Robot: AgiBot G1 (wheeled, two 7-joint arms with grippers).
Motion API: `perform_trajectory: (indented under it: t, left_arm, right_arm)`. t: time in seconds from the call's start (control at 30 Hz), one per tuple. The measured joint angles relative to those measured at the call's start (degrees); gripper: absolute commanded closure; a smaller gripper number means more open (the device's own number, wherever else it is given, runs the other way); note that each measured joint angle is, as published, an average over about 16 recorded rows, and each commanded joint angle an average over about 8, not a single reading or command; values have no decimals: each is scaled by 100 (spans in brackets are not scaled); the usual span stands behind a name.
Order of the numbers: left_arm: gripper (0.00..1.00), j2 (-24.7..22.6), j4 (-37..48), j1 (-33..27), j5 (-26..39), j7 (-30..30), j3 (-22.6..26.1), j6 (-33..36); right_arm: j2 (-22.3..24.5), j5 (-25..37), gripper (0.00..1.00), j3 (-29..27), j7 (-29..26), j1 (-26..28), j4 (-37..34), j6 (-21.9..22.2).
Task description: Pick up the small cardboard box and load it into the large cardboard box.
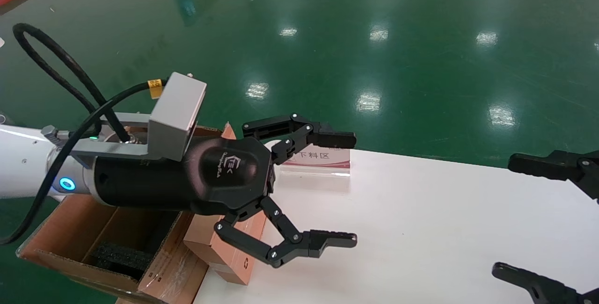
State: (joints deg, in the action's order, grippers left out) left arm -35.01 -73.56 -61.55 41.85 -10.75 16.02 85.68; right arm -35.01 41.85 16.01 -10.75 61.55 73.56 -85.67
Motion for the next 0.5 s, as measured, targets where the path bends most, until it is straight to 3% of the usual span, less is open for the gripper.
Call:
perform_trajectory:
  t: [0.5]
  left_arm:
    - [0, 45, -72, -91, 263, -157, 109, -89]
  right_arm:
    - [0, 0, 0, 2, 1, 1, -2, 0]
